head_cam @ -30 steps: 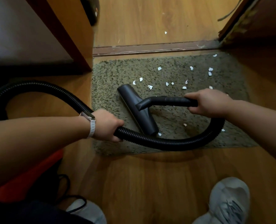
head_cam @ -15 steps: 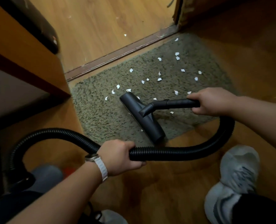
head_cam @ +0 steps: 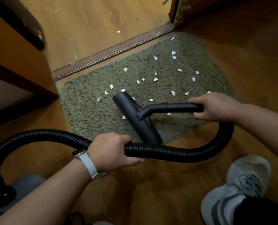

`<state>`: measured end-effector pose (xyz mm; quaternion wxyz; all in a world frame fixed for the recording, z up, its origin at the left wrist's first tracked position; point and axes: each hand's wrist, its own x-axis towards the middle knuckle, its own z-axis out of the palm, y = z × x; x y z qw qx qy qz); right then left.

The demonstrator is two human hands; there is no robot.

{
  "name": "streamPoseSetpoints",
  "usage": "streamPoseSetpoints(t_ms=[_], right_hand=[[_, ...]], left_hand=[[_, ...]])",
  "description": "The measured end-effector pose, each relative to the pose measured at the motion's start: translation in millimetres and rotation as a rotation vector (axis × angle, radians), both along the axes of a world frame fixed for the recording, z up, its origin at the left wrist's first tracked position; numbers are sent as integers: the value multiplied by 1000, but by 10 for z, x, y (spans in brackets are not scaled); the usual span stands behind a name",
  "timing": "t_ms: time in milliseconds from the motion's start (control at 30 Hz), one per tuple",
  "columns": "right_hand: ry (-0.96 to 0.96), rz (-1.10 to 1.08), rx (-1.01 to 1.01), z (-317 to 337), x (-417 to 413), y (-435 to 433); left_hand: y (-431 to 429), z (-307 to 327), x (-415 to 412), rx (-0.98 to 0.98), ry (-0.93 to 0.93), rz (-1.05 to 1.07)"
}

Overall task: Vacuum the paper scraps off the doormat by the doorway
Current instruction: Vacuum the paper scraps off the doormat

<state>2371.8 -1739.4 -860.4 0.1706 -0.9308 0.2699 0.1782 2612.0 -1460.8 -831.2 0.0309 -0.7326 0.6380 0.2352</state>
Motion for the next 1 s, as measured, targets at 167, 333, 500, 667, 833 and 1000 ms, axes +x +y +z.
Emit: streamPoseSetpoints(t_ms=[167,333,500,667,833,1000], right_hand=[[50,-71,24,-99,-89,17],[42,-3,17,-207,95,231],[39,59,12,-255,195,397],[44,-73,-44,-203,121,200],[35,-159,-98,-209,211,252],[41,19,-78,-198,426,465]], left_hand=[[-16,-65,0,-4,-5,4],[24,-81,-10,37,-11,-31],[60,-51,-5,61,-24,-54],[63,-63,22,67,-7,-21],[54,-64,21,85,-6,-32],[80,-86,43,114,-35,-67]])
